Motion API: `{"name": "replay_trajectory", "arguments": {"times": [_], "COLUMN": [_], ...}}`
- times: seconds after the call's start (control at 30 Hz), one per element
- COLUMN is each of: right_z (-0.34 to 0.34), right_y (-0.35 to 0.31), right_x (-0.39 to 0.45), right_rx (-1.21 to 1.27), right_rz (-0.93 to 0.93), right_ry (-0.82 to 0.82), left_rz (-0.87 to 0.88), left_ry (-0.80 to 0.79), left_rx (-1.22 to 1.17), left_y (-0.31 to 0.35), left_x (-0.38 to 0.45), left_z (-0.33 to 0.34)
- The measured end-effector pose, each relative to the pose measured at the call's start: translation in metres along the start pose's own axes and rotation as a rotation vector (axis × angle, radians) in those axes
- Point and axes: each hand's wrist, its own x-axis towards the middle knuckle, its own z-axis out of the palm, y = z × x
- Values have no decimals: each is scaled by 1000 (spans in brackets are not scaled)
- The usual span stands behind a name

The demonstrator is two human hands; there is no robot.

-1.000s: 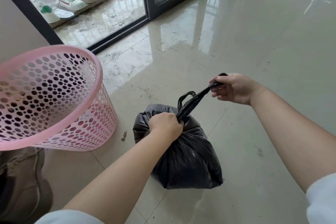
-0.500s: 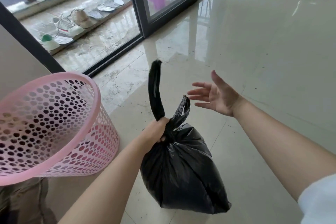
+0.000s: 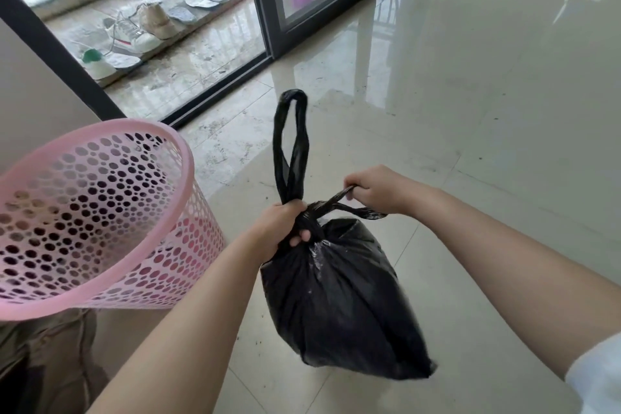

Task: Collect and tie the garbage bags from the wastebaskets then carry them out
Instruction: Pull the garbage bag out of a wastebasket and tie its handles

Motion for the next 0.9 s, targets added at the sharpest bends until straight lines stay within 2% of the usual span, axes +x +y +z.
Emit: {"name": "replay_trajectory", "arguments": {"times": [0.13, 0.23, 0.3, 0.37, 0.43, 0.53, 0.6, 0.77, 0.9], "right_z": [-24, -33, -37, -40, -40, -23, -8, 16, 17], "right_y": [-9, -19, -27, -29, -24, -17, -5, 35, 46], "right_x": [-6, -13, -17, -20, -19, -18, -15, -13, -10], "right_rx": [-143, -335, -420, -312, -88, 354, 549, 819, 731], "right_rz": [107, 204, 158, 77, 46, 61, 108, 272, 217], "right_ry": [-185, -348, -374, -315, -268, -441, -536, -554, -438], "left_rz": [-48, -52, -53, -63, -68, -60, -48, -22, 58], "left_ry": [-132, -202, -223, -249, -264, -169, -98, -107, -133], "left_rx": [-196, -189, -200, -254, -358, -602, -692, -597, -317], "left_y": [4, 7, 7, 8, 8, 10, 8, -4, -11], "left_x": [-3, -2, 0, 1, 2, 6, 11, 10, 11], "left_z": [-13, -13, -12, -15, -18, -19, -18, -16, -15]}}
